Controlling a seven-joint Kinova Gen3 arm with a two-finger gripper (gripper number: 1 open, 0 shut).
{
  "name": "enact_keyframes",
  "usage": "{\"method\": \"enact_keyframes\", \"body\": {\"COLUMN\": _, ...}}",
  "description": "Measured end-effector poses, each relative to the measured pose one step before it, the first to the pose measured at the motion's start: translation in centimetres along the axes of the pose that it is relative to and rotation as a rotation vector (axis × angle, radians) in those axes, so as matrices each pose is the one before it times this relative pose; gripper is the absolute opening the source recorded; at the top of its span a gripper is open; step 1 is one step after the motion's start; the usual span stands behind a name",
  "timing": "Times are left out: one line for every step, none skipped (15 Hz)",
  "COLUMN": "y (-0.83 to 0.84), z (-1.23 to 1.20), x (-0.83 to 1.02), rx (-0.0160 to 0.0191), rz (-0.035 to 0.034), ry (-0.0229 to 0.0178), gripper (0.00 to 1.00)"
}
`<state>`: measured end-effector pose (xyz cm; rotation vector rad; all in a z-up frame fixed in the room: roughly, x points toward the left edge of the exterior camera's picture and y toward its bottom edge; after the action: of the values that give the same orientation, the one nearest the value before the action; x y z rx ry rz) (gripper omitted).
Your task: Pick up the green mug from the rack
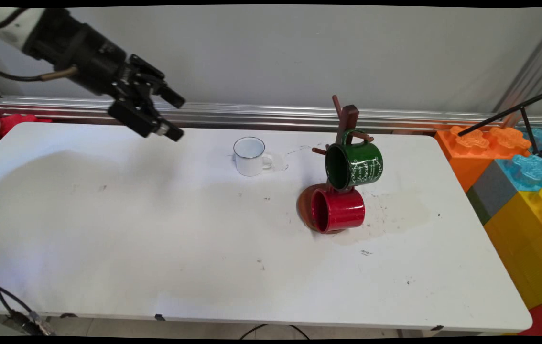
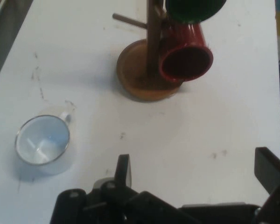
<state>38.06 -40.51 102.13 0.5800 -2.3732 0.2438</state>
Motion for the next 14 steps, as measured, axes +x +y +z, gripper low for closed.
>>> {"method": "enact_keyframes", "body": {"y": 0.530, "z": 0.627, "x": 0.895, "rx": -0.00214, "rz": -0.01483, "ry": -0.00318, "gripper": 1.00}}
{"method": "enact_keyframes", "body": {"y": 0.355, "z": 0.357, "x": 0.472, "rx": -0.00255, "rz": -0.00957, "ry": -0.00158, "gripper": 1.00}}
{"method": "enact_keyframes", "body": {"y": 0.508, "z": 0.479, "x": 0.631, "rx": -0.00322, "rz": -0.01354, "ry": -0.00110, "gripper": 1.00}}
{"method": "enact_keyframes", "body": {"y": 0.385, "z": 0.347, "x": 0.390, "rx": -0.00341, "rz": -0.00883, "ry": -0.00101, "gripper": 1.00}}
{"method": "enact_keyframes", "body": {"y": 0.476, "z": 0.436, "x": 0.452, "rx": -0.00368, "rz": -0.01167, "ry": -0.00092, "gripper": 1.00}}
{"method": "enact_keyframes", "body": {"y": 0.502, "z": 0.475, "x": 0.410, "rx": -0.00484, "rz": -0.01074, "ry": -0.00087, "gripper": 1.00}}
{"method": "enact_keyframes", "body": {"y": 0.568, "z": 0.587, "x": 0.445, "rx": -0.00542, "rz": -0.01239, "ry": -0.00016, "gripper": 1.00}}
{"method": "enact_keyframes", "body": {"y": 0.664, "z": 0.744, "x": 0.467, "rx": -0.00658, "rz": -0.01361, "ry": 0.00044, "gripper": 1.00}}
{"method": "enact_keyframes", "body": {"y": 0.599, "z": 0.800, "x": 0.395, "rx": -0.00582, "rz": -0.01075, "ry": 0.00307, "gripper": 1.00}}
{"method": "enact_keyframes", "body": {"y": 0.465, "z": 0.704, "x": 0.270, "rx": -0.00422, "rz": -0.00822, "ry": 0.00354, "gripper": 1.00}}
{"method": "enact_keyframes", "body": {"y": 0.305, "z": 0.487, "x": 0.146, "rx": -0.00315, "rz": -0.00441, "ry": 0.00145, "gripper": 1.00}}
{"method": "enact_keyframes", "body": {"y": 0.385, "z": 0.742, "x": 0.202, "rx": -0.00381, "rz": -0.00594, "ry": 0.00345, "gripper": 1.00}}
{"method": "enact_keyframes", "body": {"y": 0.428, "z": 0.863, "x": 0.164, "rx": -0.00344, "rz": -0.00628, "ry": 0.00467, "gripper": 1.00}}
{"method": "enact_keyframes", "body": {"y": 0.461, "z": 1.026, "x": 0.147, "rx": -0.00422, "rz": -0.00713, "ry": 0.00769, "gripper": 1.00}}
